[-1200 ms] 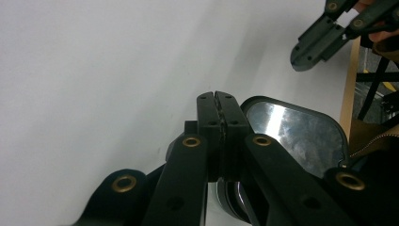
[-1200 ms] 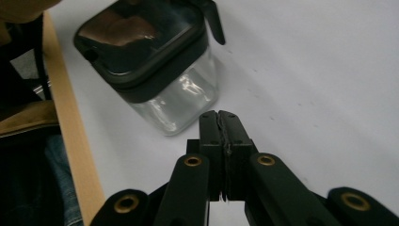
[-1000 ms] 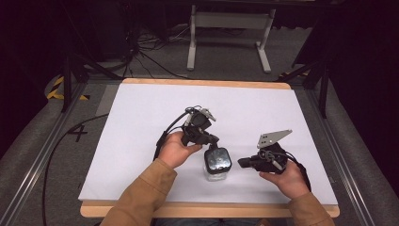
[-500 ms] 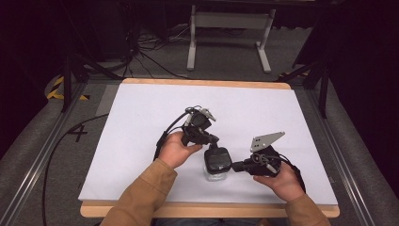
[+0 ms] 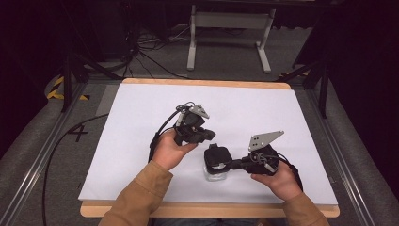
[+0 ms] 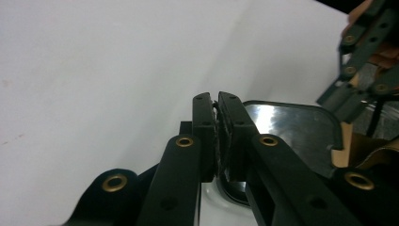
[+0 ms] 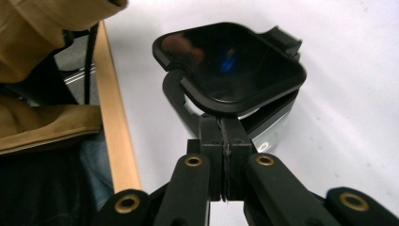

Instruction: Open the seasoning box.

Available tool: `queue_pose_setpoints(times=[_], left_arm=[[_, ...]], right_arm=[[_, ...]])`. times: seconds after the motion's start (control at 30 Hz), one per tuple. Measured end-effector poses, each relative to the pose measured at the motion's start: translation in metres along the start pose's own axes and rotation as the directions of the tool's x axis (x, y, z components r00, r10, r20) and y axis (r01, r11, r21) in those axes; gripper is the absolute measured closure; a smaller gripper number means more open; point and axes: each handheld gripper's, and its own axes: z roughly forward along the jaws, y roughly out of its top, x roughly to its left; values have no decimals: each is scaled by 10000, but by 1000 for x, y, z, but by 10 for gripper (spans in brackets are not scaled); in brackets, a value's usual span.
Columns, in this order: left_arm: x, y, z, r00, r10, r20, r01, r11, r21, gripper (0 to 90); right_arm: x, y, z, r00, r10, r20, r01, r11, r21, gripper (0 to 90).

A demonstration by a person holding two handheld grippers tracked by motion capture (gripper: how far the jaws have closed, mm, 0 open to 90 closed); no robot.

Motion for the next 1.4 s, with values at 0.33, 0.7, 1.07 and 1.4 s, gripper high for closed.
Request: queue_pose_setpoints(times=[0.33, 0.7, 1.07, 1.4], left_arm=[[-18, -6, -25, 9997, 254, -44, -255, 9994, -220, 865], [-26, -19, -44, 9999, 21, 171, -13, 9989, -476, 868], [-36, -18, -17, 9985, 272, 481, -301, 9978, 592, 878], [-29, -15, -11, 9992, 252, -319, -235, 9983, 542, 867]], right_arm=[[-1, 14, 1, 9985, -304, 465, 337, 9968, -723, 897], [-8, 26, 3, 9967, -92, 806, 222, 9865, -1624, 895], [-10, 29, 6, 9966, 5, 827, 137, 9852, -1707, 895], [-10, 21, 3, 9953, -5, 970, 127, 9921, -1246, 893]])
